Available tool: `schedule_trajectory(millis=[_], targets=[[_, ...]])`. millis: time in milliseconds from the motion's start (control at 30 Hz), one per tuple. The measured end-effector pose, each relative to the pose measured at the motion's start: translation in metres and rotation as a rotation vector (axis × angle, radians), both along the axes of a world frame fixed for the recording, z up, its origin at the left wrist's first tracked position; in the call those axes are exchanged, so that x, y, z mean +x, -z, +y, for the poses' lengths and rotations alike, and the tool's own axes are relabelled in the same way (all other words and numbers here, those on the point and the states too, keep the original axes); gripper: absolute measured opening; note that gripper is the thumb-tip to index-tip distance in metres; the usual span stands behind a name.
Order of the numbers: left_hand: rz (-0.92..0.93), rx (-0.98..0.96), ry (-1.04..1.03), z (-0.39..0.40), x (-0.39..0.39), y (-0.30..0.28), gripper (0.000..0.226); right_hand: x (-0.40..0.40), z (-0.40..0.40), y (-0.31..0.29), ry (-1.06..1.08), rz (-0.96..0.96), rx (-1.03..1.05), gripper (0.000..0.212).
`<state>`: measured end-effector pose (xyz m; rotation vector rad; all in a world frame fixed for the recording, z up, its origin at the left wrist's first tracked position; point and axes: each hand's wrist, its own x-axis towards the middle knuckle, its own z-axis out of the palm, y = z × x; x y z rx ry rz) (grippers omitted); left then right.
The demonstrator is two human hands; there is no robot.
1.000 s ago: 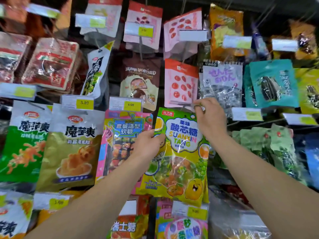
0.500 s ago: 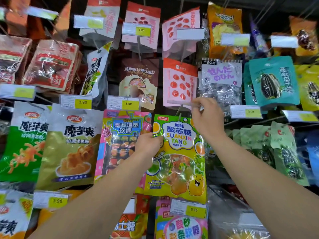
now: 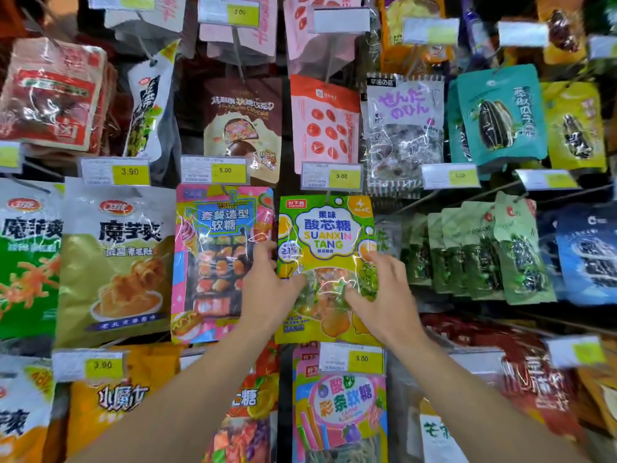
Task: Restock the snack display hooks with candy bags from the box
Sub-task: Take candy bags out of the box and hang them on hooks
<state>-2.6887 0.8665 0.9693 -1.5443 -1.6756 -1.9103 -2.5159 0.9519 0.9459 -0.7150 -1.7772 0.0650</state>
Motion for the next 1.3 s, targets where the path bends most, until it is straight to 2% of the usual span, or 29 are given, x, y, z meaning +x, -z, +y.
schedule_trajectory(millis=[133, 433, 533, 700, 1000, 1300], targets=[[0.140, -0.044, -0.083, 0.001, 0.003, 0.004, 0.044, -0.004, 0.001, -0.006, 0.052, -0.004, -0.002, 0.061], [0.317, -0.342, -0.045, 0.000, -0.002, 0.005, 0.081, -0.010, 0.005, -0.007, 0.135, -0.035, -0.154, 0.067], [0.333, -0.360, -0.032, -0.003, -0.003, 0.008, 0.085, -0.009, 0.005, -0.007, 0.248, -0.072, -0.142, 0.069], [0.374, -0.429, -0.029, -0.002, -0.001, 0.008, 0.086, -0.008, 0.002, -0.011, 0.308, -0.136, -0.151, 0.072], [0.383, -0.453, -0.030, -0.009, 0.006, 0.014, 0.080, -0.004, -0.002, -0.005, 0.305, -0.171, -0.216, 0.076], [0.386, -0.311, 0.011, -0.041, -0.004, 0.013, 0.070, -0.006, -0.040, -0.001, 0.370, -0.222, -0.106, 0.073]])
